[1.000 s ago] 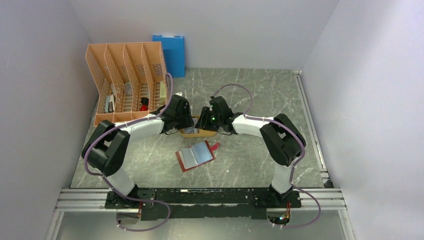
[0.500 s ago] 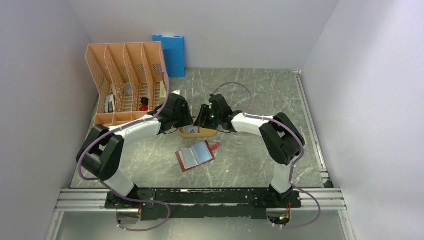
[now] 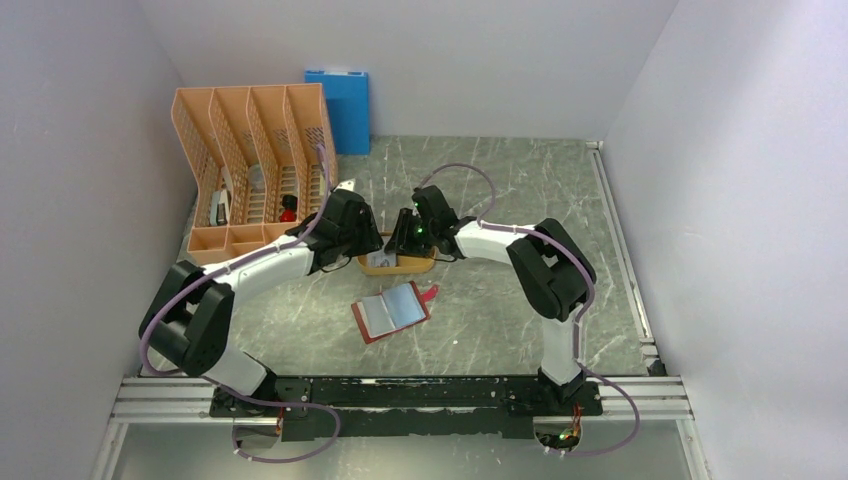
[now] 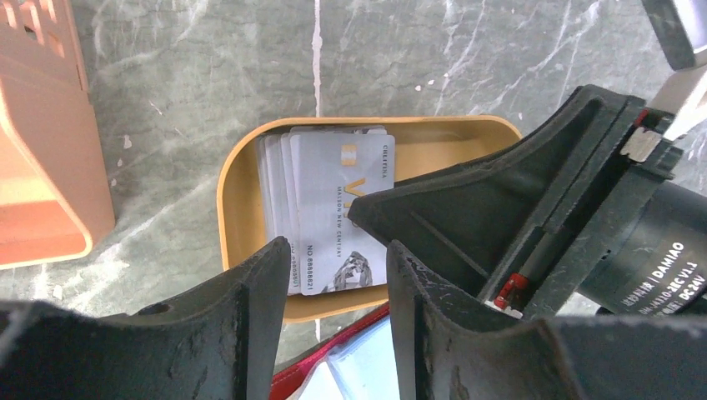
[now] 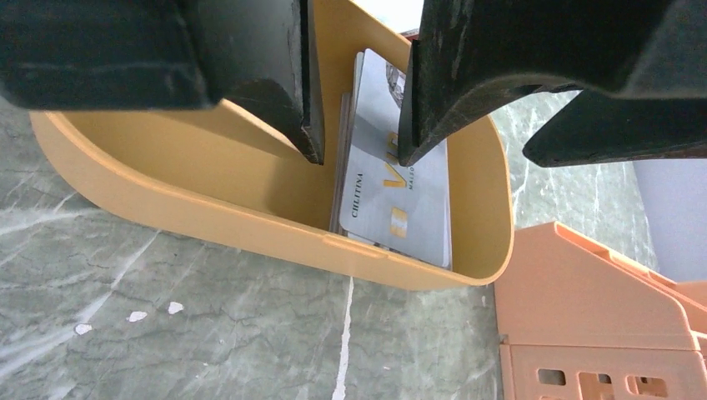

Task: Put the credit cards into the card holder
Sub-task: Pick up the credit card from the storage box.

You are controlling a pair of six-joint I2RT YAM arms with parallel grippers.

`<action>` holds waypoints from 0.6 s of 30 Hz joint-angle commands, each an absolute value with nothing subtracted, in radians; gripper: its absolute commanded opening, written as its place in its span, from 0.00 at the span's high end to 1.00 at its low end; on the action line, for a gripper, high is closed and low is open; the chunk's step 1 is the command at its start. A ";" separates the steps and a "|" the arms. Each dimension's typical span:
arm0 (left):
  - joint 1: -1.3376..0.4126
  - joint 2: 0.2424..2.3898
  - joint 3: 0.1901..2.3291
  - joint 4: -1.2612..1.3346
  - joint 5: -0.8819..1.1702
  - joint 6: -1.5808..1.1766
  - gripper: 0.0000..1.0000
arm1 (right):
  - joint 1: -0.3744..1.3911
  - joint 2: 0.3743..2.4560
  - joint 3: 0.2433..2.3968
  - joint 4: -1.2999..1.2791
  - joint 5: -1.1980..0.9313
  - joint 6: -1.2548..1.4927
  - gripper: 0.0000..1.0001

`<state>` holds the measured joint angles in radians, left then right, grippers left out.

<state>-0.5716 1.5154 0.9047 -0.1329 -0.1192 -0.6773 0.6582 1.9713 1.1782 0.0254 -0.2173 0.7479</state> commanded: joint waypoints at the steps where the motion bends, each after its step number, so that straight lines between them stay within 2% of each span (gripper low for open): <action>1: -0.562 1.523 0.895 -0.144 -0.129 -0.674 0.49 | 0.650 1.980 1.171 -0.015 -0.196 0.743 0.62; 7: -0.555 1.530 0.887 -0.138 -0.122 -0.677 0.49 | 0.632 1.953 1.117 0.033 -0.213 0.757 0.73; 18: -0.551 1.526 0.885 -0.140 -0.121 -0.673 0.50 | 0.618 1.908 1.079 0.066 -0.232 0.764 0.87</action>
